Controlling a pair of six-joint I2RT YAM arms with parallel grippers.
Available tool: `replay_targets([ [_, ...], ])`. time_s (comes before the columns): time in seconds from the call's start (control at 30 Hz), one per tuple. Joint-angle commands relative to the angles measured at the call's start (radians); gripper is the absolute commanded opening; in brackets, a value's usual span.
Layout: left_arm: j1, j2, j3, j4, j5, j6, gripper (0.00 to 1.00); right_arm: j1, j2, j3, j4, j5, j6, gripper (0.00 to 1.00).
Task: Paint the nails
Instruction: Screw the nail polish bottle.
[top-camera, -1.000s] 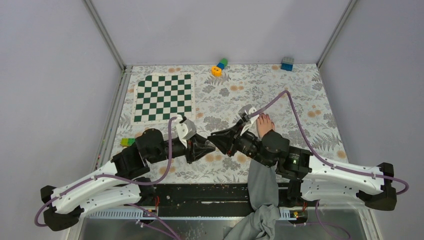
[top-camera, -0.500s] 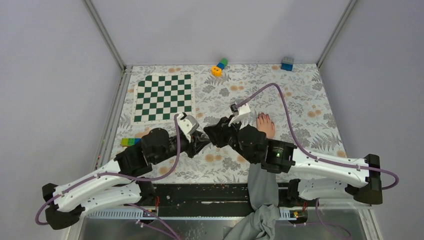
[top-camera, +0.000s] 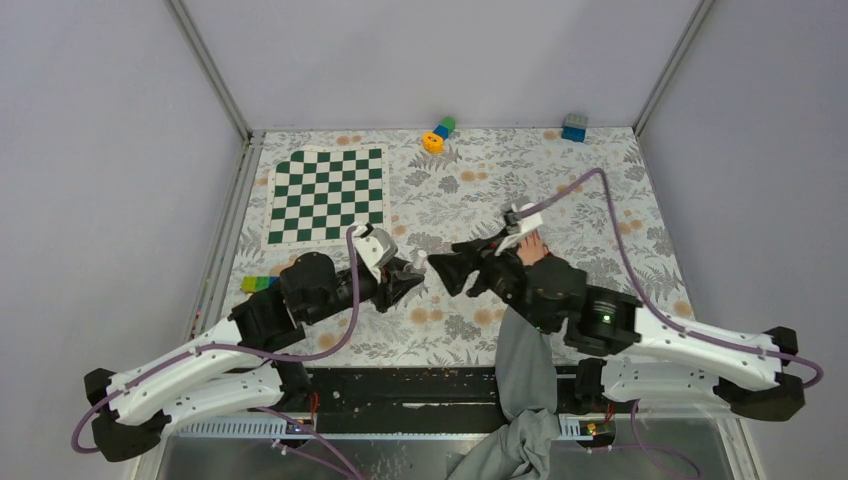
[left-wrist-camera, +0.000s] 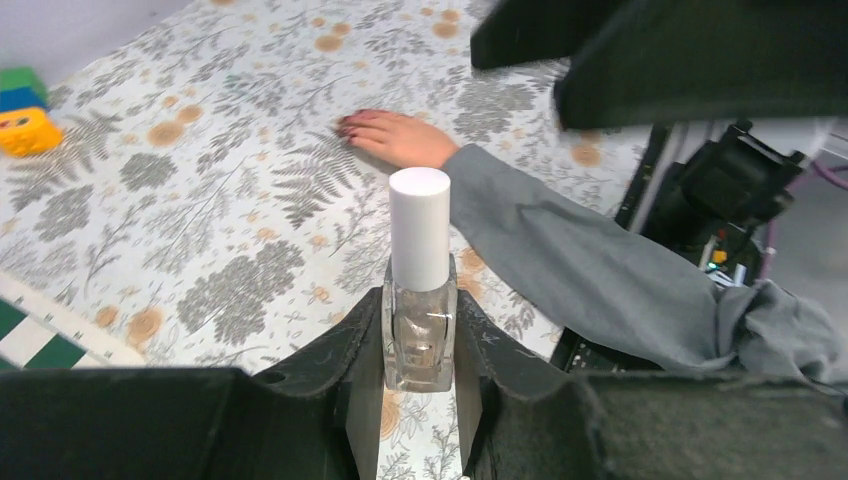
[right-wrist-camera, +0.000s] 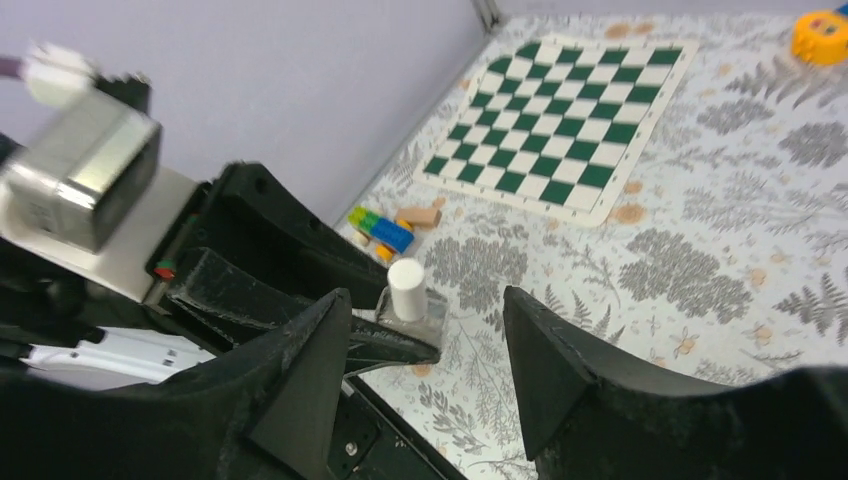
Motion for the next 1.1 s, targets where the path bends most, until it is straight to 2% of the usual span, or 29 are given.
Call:
replay_targets([
  [0.0,0.001,-0.016,0.024,0.107,0.192,0.031,0.0,0.005,-0.134,-0.021,-0.027,0.071,-0.089,0.64],
  [0.13,0.001,0.009,0.043,0.105,0.353,0.04,0.0,0.005,-0.219,-0.048,-0.005,0.008,-0.168,0.64],
  [0.23,0.001,0.009,0.035,0.144,0.526,0.036,0.0,0.006,-0.275,-0.098,0.104,-0.194,-0.267,0.69],
  [0.4,0.002,0.022,0.041,0.194,0.784,0.012,0.0,0.005,-0.301,-0.129,0.213,-0.663,-0.369,0.73],
  [0.5,0.003,0.046,0.052,0.215,0.9,-0.017,0.0,0.005,-0.299,-0.137,0.256,-0.819,-0.379,0.74],
  [0.67,0.003,0.077,0.048,0.304,1.039,-0.091,0.0,0.005,-0.272,-0.127,0.265,-1.001,-0.38,0.75],
  [0.87,0.003,0.081,0.047,0.356,1.111,-0.142,0.0,0.005,-0.202,-0.113,0.298,-1.187,-0.326,0.67],
  [1.07,0.002,0.087,0.054,0.365,1.155,-0.157,0.0,0.005,-0.189,-0.139,0.331,-1.186,-0.319,0.67],
])
